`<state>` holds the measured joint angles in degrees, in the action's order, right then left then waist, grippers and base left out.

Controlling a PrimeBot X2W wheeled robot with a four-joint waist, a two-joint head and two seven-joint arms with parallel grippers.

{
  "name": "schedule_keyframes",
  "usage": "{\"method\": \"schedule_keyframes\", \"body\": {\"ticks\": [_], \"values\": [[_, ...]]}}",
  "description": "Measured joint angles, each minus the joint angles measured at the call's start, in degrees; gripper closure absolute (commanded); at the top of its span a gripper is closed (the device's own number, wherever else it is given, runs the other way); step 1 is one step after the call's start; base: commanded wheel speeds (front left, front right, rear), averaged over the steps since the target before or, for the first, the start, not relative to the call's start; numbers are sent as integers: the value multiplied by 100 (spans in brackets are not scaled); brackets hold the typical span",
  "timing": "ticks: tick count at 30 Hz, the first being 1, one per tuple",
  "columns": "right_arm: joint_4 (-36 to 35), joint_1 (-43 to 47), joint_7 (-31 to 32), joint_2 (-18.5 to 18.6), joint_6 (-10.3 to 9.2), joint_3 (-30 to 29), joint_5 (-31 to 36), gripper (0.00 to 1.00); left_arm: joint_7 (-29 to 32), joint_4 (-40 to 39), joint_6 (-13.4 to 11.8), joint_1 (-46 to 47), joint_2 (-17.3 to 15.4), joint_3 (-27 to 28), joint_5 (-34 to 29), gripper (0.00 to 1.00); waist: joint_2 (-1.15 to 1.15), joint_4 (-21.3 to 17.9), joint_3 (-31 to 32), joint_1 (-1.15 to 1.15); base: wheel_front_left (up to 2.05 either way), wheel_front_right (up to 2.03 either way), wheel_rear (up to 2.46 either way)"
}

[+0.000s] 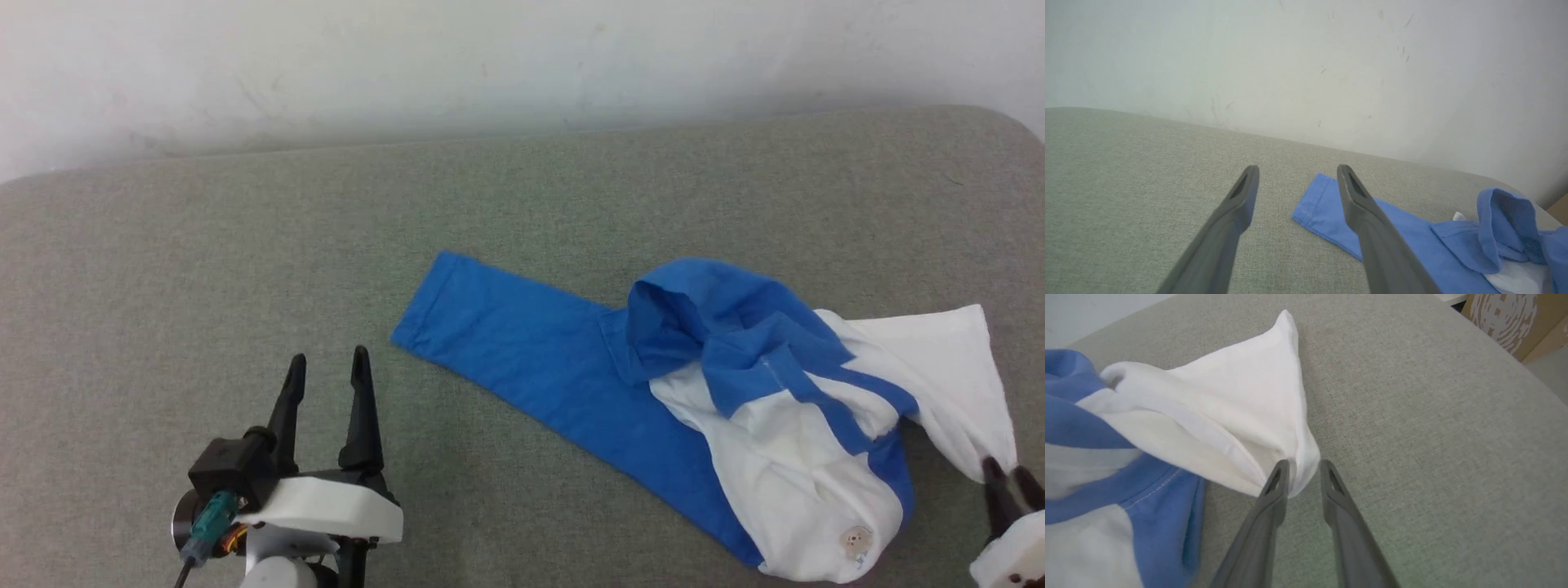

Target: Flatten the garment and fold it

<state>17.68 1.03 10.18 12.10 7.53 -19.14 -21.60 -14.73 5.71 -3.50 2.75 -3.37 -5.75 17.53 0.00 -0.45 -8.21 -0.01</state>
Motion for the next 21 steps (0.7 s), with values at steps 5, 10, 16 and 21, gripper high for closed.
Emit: {"method": "schedule_keyframes", "body": {"ticks": [5, 10, 16, 21], "values": [[-385, 39, -742, -371, 0, -158, 288, 0, 0, 82, 1, -14, -3, 33, -42, 0, 0, -53, 68, 0, 0, 0, 0], [-1003, 75, -1238, -511, 0, -53, 706, 0, 48, 169, 69, -29, -44, -70, -110, 0, 0, -99, 226, 0, 0, 0, 0], [-1834, 237, -1322, -604, 0, 628, 1050, 0, 563, 408, 312, 376, -40, -591, -198, 0, 0, -231, 311, 0, 0, 0, 0], [-2395, 314, -1270, -630, 0, 1477, 1180, 0, 1018, 867, 482, 1055, -3, -1047, -199, 0, 0, -414, 273, 1, 0, 0, 0]]}}
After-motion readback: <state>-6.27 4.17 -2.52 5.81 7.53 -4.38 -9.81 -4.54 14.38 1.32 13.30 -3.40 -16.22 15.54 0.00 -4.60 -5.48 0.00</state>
